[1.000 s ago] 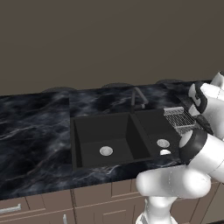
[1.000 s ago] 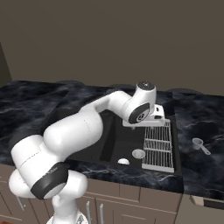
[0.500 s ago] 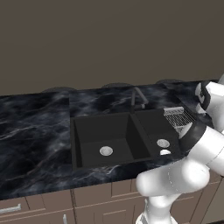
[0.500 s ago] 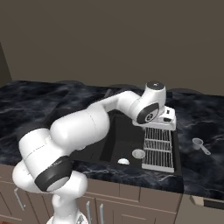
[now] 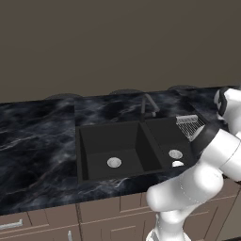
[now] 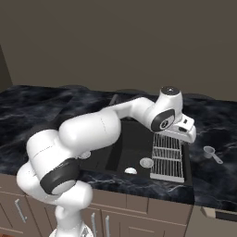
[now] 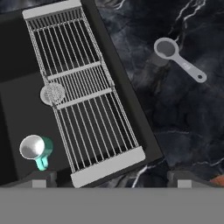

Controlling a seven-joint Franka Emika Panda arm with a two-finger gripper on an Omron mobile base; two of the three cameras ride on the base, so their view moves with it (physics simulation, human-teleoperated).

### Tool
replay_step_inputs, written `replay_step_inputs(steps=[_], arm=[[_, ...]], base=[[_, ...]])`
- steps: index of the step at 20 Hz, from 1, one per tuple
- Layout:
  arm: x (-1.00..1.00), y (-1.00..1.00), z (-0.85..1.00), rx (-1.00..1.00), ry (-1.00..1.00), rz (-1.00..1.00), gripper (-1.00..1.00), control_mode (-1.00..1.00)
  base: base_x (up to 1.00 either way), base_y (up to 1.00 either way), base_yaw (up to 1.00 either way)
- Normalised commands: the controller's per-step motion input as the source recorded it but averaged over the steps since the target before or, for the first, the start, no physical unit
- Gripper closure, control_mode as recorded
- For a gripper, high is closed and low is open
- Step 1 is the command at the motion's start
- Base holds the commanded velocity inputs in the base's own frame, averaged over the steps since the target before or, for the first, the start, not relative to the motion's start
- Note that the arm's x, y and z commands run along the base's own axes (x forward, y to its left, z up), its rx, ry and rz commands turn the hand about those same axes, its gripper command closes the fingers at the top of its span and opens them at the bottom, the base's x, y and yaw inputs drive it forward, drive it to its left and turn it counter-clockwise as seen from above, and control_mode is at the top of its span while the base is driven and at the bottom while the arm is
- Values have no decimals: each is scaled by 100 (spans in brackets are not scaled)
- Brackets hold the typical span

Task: Move any existing items from the left basin to the right basin for drying. Then move the measuring cup from the counter to the left basin of the sink for washing.

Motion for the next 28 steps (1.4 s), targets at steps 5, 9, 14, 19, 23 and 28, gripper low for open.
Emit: replay_step_inputs(steps=[5, 9, 14, 19, 23, 28], arm=[[0, -30, 0, 0, 0, -16, -100, -100], [0, -27, 0, 0, 0, -9, -100, -100], [0, -21, 0, 0, 0, -6, -100, -100], [8, -10, -2, 0, 0, 0, -100, -100], [18, -1, -7, 0, 0, 0, -100, -100], [19, 0, -6, 0, -3, 0, -100, -100]], base=[[0, 0, 0], [0, 0, 0], [0, 0, 0], [0, 0, 0], [0, 0, 0], [0, 0, 0]])
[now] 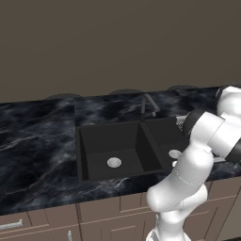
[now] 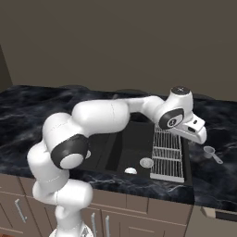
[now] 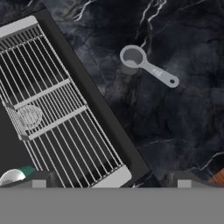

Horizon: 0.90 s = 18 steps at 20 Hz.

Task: Move any existing items from the left basin to the right basin for drying. Then move the measuring cup from the counter to the left basin of the sink for washing.

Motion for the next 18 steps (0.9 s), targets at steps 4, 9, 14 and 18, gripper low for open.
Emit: replay_step_inputs(steps=[4, 9, 14, 18], arm=[[12, -12, -10, 0, -7, 0, -100, -100], [9, -16, -8, 0, -6, 0, -100, -100], [13, -15, -12, 0, -2, 0, -100, -100], [22, -9, -9, 0, 0, 0, -100, -100]], base=[[0, 0, 0], [0, 0, 0], [0, 0, 0], [0, 0, 0]])
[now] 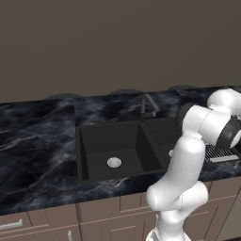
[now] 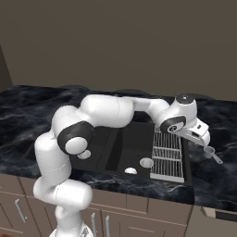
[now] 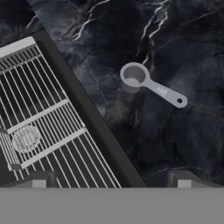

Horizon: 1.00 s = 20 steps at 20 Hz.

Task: Move any existing items from the left basin to the right basin for drying. Then move the measuring cup from the counter to the left basin of the sink for washing.

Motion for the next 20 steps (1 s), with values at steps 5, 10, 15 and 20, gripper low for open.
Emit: replay_step_inputs(steps=[5, 10, 15, 20], arm=[[16, -17, -2, 0, 0, 0, -100, -100], [14, -17, -1, 0, 0, 0, -100, -100], [14, -12, -5, 0, 0, 0, -100, -100], [19, -7, -11, 0, 0, 0, -100, -100]], base=[[0, 0, 0], [0, 0, 0], [0, 0, 0], [0, 0, 0]])
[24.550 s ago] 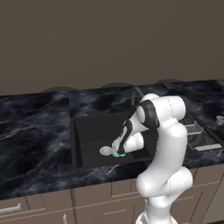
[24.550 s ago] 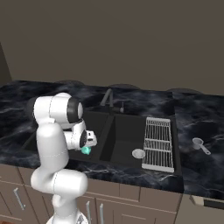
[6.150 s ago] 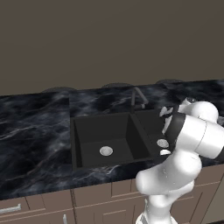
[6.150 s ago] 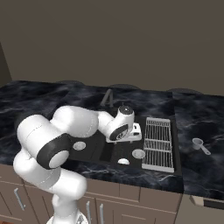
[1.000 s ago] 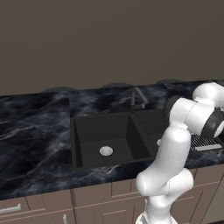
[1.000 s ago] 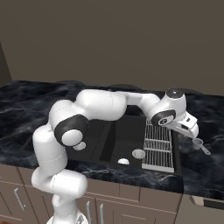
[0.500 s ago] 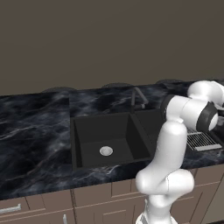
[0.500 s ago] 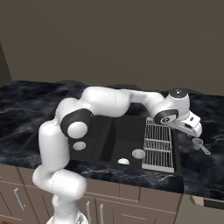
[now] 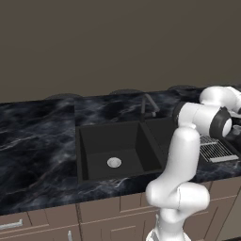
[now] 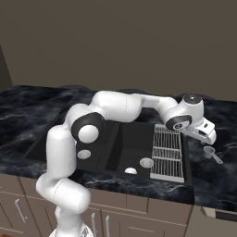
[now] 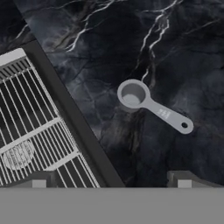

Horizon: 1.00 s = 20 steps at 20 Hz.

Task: Move any existing items from the left basin to the right basin for drying. Then move the measuring cup from the counter to the left basin of the sink for washing.

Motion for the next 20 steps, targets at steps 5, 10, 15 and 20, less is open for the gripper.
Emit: replay_step_inputs(steps=[5, 10, 15, 20], arm=[[16, -8, -13, 0, 0, 0, -100, -100], [12, -9, -17, 0, 0, 0, -100, -100], [9, -7, -16, 0, 0, 0, -100, -100], [6, -6, -16, 0, 0, 0, -100, -100]], base=[[0, 0, 0], [0, 0, 0], [0, 0, 0], [0, 0, 0]])
